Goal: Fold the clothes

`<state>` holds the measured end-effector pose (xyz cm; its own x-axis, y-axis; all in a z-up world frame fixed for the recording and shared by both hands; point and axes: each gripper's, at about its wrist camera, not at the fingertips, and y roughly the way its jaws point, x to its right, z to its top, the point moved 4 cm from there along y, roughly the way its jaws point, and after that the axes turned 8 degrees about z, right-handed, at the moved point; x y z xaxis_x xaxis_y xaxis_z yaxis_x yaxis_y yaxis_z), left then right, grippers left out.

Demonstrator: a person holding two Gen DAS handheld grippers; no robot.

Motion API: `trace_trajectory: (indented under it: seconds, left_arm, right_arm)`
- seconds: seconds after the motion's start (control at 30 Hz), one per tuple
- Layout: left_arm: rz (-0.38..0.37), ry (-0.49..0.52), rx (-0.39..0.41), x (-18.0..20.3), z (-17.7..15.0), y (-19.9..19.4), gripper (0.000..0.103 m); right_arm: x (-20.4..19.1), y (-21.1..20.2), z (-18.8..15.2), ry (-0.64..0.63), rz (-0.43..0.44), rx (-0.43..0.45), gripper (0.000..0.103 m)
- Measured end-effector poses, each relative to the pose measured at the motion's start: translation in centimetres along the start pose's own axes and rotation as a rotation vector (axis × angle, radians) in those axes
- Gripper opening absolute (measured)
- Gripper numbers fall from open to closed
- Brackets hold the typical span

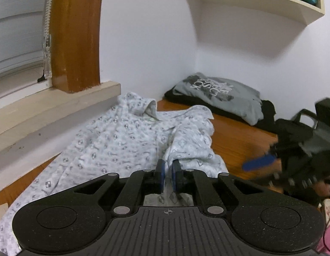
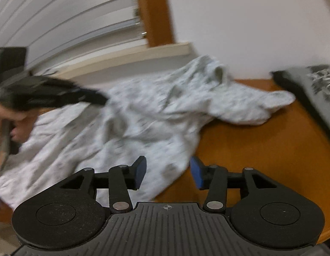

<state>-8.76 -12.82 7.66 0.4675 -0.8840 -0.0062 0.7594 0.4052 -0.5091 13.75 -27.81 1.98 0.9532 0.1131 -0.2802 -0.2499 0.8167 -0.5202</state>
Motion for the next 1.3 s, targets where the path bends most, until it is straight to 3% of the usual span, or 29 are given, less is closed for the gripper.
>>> trace_trajectory:
  seconds: [0.23, 0.33, 0.43, 0.5, 0.53, 0.57, 0.6, 0.7, 0.8, 1.0, 1.07, 1.13, 1.23, 1.3]
  left_arm:
    - [-0.008, -0.067, 0.035, -2.8, -0.9, 0.4, 0.008]
    - [-0.028, -0.100, 0.043, -3.9, -1.4, 0.4, 0.008]
    - [-0.062, -0.127, 0.056, -4.6, -1.5, 0.1, 0.008]
    - [-0.087, -0.143, 0.066, -5.0, -1.6, -0.1, 0.008]
    - [-0.099, -0.152, 0.071, -5.2, -1.6, -0.3, 0.008]
    - [-0.111, -0.160, 0.076, -5.4, -1.6, -0.4, 0.008]
    - [-0.124, -0.168, 0.081, -5.5, -1.7, -0.6, 0.009]
    - [-0.161, -0.192, 0.096, -6.1, -1.7, -1.0, 0.010]
    - [-0.195, -0.215, 0.108, -6.7, -1.8, -1.4, 0.019]
    - [-0.139, -0.194, 0.050, -7.2, -2.9, 0.2, 0.020]
    - [-0.122, -0.188, 0.031, -7.4, -3.3, 0.7, 0.032]
    - [-0.111, -0.188, 0.016, -7.4, -3.7, 1.0, 0.032]
    - [-0.086, -0.177, -0.009, -7.5, -4.3, 1.7, 0.032]
    - [-0.080, -0.174, -0.026, -7.5, -4.7, 2.2, 0.032]
  right_arm:
    - [-4.2, 1.7, -1.7, -0.025, 0.062, -0.067, 0.054]
    - [-5.3, 2.2, -2.3, -0.057, 0.036, -0.092, 0.062]
    - [-6.2, 2.5, -2.7, -0.105, -0.014, -0.104, 0.061]
    - [-6.7, 2.7, -2.9, -0.146, -0.052, -0.109, 0.040]
    - [-6.7, 2.6, -2.9, -0.172, -0.069, -0.109, 0.035]
    - [-6.4, 2.4, -2.7, -0.165, -0.074, -0.111, 0.017]
    - [-6.0, 2.1, -2.5, -0.150, -0.097, -0.116, 0.008]
    - [-5.5, 0.4, -2.0, -0.211, -0.229, -0.131, 0.007]
    - [-4.7, -3.8, -0.5, -0.228, -0.363, -0.114, 0.007]
    - [-4.4, -15.0, 2.7, -0.267, -0.650, -0.110, 0.007]
    - [-3.9, -17.4, 2.8, -0.285, -0.747, -0.150, 0.008]
    - [-2.2, -18.3, 2.1, -0.218, -0.742, -0.232, 0.011]
    - [-0.1, -18.3, 1.4, -0.133, -0.726, -0.219, 0.023]
    - [1.0, -17.1, 1.6, -0.089, -0.671, -0.181, 0.025]
